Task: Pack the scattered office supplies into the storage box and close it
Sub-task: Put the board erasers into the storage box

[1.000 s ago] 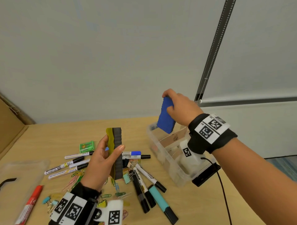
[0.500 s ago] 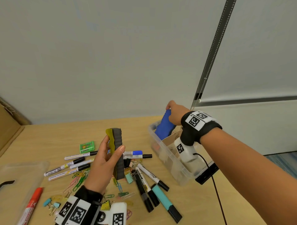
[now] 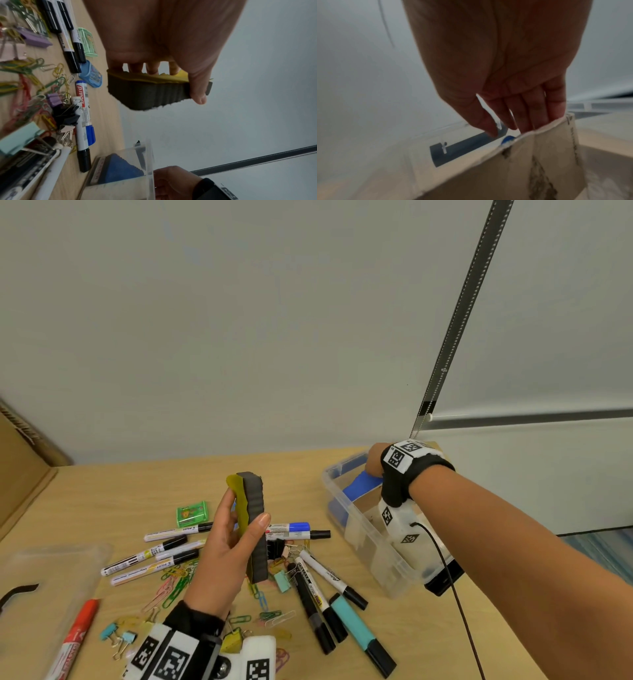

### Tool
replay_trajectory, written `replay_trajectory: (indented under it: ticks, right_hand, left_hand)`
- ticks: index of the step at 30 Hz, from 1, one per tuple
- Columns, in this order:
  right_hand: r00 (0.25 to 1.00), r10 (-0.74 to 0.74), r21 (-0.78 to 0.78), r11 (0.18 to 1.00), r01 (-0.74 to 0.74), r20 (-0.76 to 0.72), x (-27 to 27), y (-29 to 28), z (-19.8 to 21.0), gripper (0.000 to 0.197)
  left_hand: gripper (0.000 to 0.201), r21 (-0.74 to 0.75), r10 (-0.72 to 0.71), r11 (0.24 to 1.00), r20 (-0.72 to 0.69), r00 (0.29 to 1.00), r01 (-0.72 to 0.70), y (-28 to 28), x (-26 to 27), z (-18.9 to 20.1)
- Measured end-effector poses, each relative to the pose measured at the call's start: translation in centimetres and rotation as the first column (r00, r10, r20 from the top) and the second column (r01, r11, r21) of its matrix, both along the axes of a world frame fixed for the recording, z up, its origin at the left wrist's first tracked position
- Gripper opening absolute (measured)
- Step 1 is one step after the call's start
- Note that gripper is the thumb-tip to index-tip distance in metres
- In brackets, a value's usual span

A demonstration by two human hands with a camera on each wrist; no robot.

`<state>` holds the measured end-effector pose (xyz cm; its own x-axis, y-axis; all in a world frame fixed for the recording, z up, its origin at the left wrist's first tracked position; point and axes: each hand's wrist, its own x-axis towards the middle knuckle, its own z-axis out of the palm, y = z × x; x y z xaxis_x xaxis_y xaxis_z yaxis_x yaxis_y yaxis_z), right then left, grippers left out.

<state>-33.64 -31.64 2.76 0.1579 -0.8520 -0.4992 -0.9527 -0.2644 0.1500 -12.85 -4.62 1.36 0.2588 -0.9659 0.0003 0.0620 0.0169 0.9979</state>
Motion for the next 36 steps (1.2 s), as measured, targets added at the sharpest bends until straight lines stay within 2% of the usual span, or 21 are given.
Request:
replay_trajectory:
  ticks: [3, 4, 6, 7, 8, 9, 10, 12, 13, 15, 17, 18, 20, 22, 24, 26, 29, 32, 36]
  right_hand:
    - [0.999, 0.039, 0.022, 0.999, -0.039, -0.03, -0.4, 1.1, 0.7, 0.089]
    - [1.0, -0.011, 0.017, 1.0, 0.011, -0.008, -0.3, 2.0, 1.4, 0.087]
    - [0.992, -0.066, 0.018, 0.998, 0.065, 0.111, 0.2, 3.9, 3.3, 0.051]
    - [0.98, -0.076, -0.011, 0.997, 0.079, 0.186, 0.3, 5.0, 4.4, 0.04]
    - [0.959, -0.055, -0.067, 0.995, 0.076, 0.277, 0.2, 6.0, 5.5, 0.037]
    - [0.924, -0.065, -0.1, 0.989, 0.11, 0.376, 0.0, 6.9, 6.5, 0.037]
    - [0.859, -0.082, -0.114, 0.98, 0.16, 0.505, -0.4, 7.9, 7.2, 0.035]
    - [0.692, -0.025, -0.149, 0.97, 0.191, 0.721, -0.9, 9.3, 8.0, 0.033]
    - [0.636, -0.012, -0.106, 0.983, 0.147, 0.772, -1.0, 10.3, 8.5, 0.034]
    - [0.539, -0.063, 0.083, 0.996, -0.012, 0.84, -0.7, 12.7, 9.3, 0.042]
    - [0.484, -0.167, 0.245, 0.964, -0.103, 0.859, -0.4, 14.2, 9.6, 0.041]
    - [0.472, -0.158, 0.237, 0.965, -0.111, 0.867, -0.5, 14.4, 9.6, 0.036]
    - [0.524, -0.002, 0.027, 0.999, -0.039, 0.852, -1.1, 14.0, 9.8, 0.032]
    - [0.605, 0.146, -0.241, 0.967, 0.079, 0.782, -2.1, 13.0, 10.0, 0.033]
    - [0.639, 0.224, -0.433, 0.881, 0.19, 0.736, -2.8, 12.2, 10.3, 0.028]
    - [0.678, 0.25, -0.521, 0.822, 0.228, 0.691, -3.0, 11.7, 10.0, 0.026]
    - [0.748, 0.182, -0.466, 0.865, 0.187, 0.638, -2.6, 10.8, 8.5, 0.028]
    - [0.793, 0.077, -0.308, 0.941, 0.144, 0.605, -2.2, 9.2, 6.7, 0.032]
    - [0.827, -0.146, -0.066, 0.974, 0.215, 0.543, -1.7, 7.0, 5.5, 0.039]
  left_hand:
    - [0.067, 0.02, -0.003, 1.0, 0.011, 1.0, 0.002, 0.3, 0.3, -0.4]
    - [0.07, 0.026, -0.003, 1.0, 0.022, 1.0, 0.003, 0.4, 0.4, -0.6]
    - [0.074, 0.032, 0.007, 0.999, 0.035, 0.999, -0.008, 0.5, 0.6, -0.9]
    - [0.075, 0.035, 0.014, 0.999, 0.049, 0.999, -0.016, 0.5, 0.5, -0.9]
    - [0.073, 0.033, 0.016, 0.999, 0.071, 0.997, -0.018, 0.5, 0.4, -0.7]
    - [0.067, 0.027, 0.013, 1.0, 0.097, 0.995, -0.016, 0.4, 0.1, -0.4]
    - [0.059, 0.022, 0.0, 1.0, 0.127, 0.992, -0.002, 0.2, -0.3, 0.0]
    - [0.055, 0.002, -0.026, 1.0, 0.205, 0.978, 0.026, -0.6, -1.4, 0.9]
    - [0.062, -0.013, -0.03, 0.999, 0.27, 0.962, 0.034, -1.2, -2.0, 1.2]
    - [0.075, -0.067, -0.024, 0.996, 0.433, 0.901, 0.059, -2.5, -3.6, 1.8]
    - [0.073, -0.139, 0.005, 0.986, 0.554, 0.833, 0.087, -4.1, -5.4, 2.5]
    - [0.071, -0.173, 0.031, 0.98, 0.616, 0.787, 0.096, -5.0, -6.3, 2.7]
    - [0.074, -0.206, 0.104, 0.975, 0.757, 0.644, 0.085, -6.9, -7.6, 2.9]
    - [0.081, -0.165, 0.113, 0.985, 0.845, 0.522, 0.054, -8.9, -8.3, 2.3]
    - [0.082, -0.044, 0.015, 0.998, 0.881, 0.473, 0.052, -10.5, -8.7, 1.1]
    - [0.076, 0.092, -0.118, 0.993, 0.896, 0.427, 0.081, -11.6, -8.9, -0.4]
    - [0.067, 0.174, -0.217, 0.975, 0.882, 0.419, 0.139, -12.0, -9.1, -2.5]
    - [0.064, 0.144, -0.206, 0.976, 0.855, 0.475, 0.164, -11.9, -9.1, -3.6]
    - [0.063, 0.124, -0.184, 0.98, 0.858, 0.48, 0.154, -11.9, -9.3, -4.0]
